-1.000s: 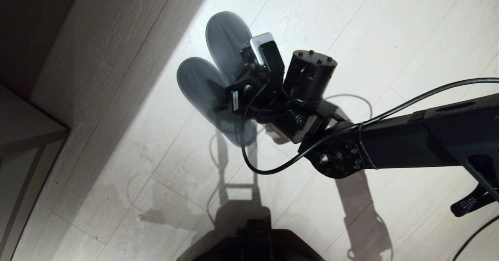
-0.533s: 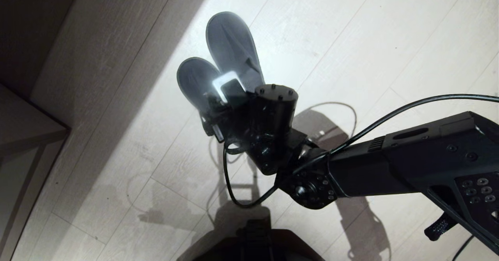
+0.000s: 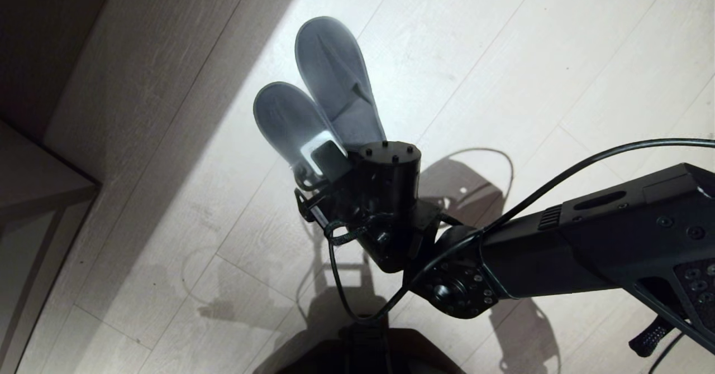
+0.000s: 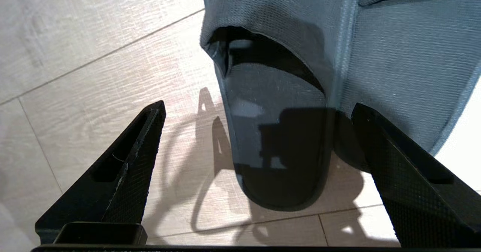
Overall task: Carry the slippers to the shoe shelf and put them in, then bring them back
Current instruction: Pick up the slippers on the floor
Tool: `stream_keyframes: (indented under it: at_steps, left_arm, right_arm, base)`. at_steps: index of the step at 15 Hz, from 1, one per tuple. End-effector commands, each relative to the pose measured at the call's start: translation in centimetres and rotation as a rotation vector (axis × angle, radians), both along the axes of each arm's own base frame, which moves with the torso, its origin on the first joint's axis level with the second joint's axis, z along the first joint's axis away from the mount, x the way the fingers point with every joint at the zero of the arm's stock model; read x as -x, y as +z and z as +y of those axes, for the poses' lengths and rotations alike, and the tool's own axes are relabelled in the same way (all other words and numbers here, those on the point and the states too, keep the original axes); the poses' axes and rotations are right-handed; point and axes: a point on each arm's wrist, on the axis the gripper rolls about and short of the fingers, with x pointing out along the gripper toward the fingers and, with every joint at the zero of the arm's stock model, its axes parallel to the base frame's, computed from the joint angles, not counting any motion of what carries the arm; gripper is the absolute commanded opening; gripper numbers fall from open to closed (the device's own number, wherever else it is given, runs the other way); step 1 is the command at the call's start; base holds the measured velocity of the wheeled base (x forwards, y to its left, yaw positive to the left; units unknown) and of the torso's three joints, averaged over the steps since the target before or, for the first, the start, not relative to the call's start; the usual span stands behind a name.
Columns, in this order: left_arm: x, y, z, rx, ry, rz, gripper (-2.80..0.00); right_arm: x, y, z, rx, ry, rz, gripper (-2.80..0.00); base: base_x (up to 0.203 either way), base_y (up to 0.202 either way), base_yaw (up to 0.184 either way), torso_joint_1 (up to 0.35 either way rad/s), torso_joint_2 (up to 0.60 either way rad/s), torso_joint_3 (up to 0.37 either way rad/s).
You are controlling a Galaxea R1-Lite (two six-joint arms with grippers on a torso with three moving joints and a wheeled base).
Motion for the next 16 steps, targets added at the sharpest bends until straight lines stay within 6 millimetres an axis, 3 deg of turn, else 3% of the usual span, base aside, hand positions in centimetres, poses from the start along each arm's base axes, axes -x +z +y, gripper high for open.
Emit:
stream_keyframes:
  at_steps: [1,3,7,10,16]
  left_arm:
    - [0.0,0.0,0.0,0.001,0.0,0.0,-2.8]
    - [0.0,0.0,0.0,0.005,0.0,0.0,-2.8]
    - [0.0,0.0,0.0,0.011,0.0,0.0,-2.8]
    - [0.0,0.0,0.0,0.012,0.0,0.0,-2.8]
    - [0.0,0.0,0.0,0.013,0.0,0.0,-2.8]
  right_arm:
    - [-0.2,-0.1,-0.3,0.005,-0.01,-0.001,0.0]
    - [-1.1,-0.9,-0.4,0.03,-0.041,-0.014,0.0]
    - [-3.8,-0.9,-0.9,0.023,-0.123,-0.2,0.0]
    - [-4.5,-0.5,-0.8,0.002,-0.129,-0.227,0.0]
    - [-7.8,-1.0,-0.9,0.002,-0.104,-0.314,0.0]
  base:
    - [0.0,0.0,0.0,0.0,0.0,0.0]
    - [0.0,0.0,0.0,0.0,0.0,0.0]
    - [0.0,0.0,0.0,0.0,0.0,0.0]
    - [0.0,0.0,0.0,0.0,0.0,0.0]
    - [0.0,0.0,0.0,0.0,0.0,0.0]
